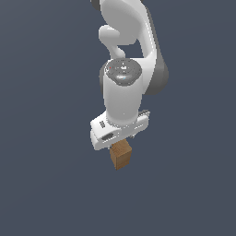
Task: Pick up the object and move it to a goal position.
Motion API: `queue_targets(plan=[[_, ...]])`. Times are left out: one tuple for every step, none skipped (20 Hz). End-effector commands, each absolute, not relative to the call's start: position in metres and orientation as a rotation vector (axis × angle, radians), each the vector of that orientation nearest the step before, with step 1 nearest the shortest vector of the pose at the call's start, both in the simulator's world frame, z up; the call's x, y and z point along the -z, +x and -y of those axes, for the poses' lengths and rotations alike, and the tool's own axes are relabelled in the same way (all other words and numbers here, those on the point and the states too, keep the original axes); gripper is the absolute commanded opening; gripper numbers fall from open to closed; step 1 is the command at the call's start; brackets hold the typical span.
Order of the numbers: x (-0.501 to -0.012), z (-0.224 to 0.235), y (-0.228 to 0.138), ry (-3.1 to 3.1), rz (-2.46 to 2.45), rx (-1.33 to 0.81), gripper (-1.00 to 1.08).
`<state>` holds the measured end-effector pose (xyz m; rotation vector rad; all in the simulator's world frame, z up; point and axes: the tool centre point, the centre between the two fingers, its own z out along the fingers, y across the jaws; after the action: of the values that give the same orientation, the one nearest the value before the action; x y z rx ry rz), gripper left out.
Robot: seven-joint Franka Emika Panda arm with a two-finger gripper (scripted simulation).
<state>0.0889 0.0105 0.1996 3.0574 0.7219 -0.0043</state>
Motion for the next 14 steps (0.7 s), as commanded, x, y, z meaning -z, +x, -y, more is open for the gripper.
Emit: queue_targets(plan=[[-0.195, -0.009, 0.094, 3.052, -0.743, 0.001, 1.0], [-0.194, -0.009, 0.095, 3.051, -0.747, 0.001, 1.0], [-0.193, -0.009, 0.095, 3.051, -0.751, 0.0, 1.0], [-0.193, -0.009, 0.096, 3.05, -0.753, 0.0, 1.0], [-0.193, -0.009, 0.096, 3.05, -0.753, 0.0, 1.0], [-0.193, -0.009, 0.095, 3.051, -0.749, 0.002, 1.0], [-0.193, -0.009, 0.095, 3.051, -0.749, 0.002, 1.0], [-0.192, -0.009, 0.095, 3.051, -0.749, 0.002, 1.0], [-0.19, -0.009, 0.095, 3.051, -0.749, 0.002, 1.0], [-0.187, -0.009, 0.095, 3.051, -0.749, 0.002, 1.0], [-0.184, -0.009, 0.095, 3.051, -0.75, 0.001, 1.0], [-0.18, -0.009, 0.095, 3.051, -0.75, 0.001, 1.0], [-0.175, -0.009, 0.095, 3.051, -0.751, 0.001, 1.0], [-0.169, -0.009, 0.095, 3.051, -0.751, 0.001, 1.0]])
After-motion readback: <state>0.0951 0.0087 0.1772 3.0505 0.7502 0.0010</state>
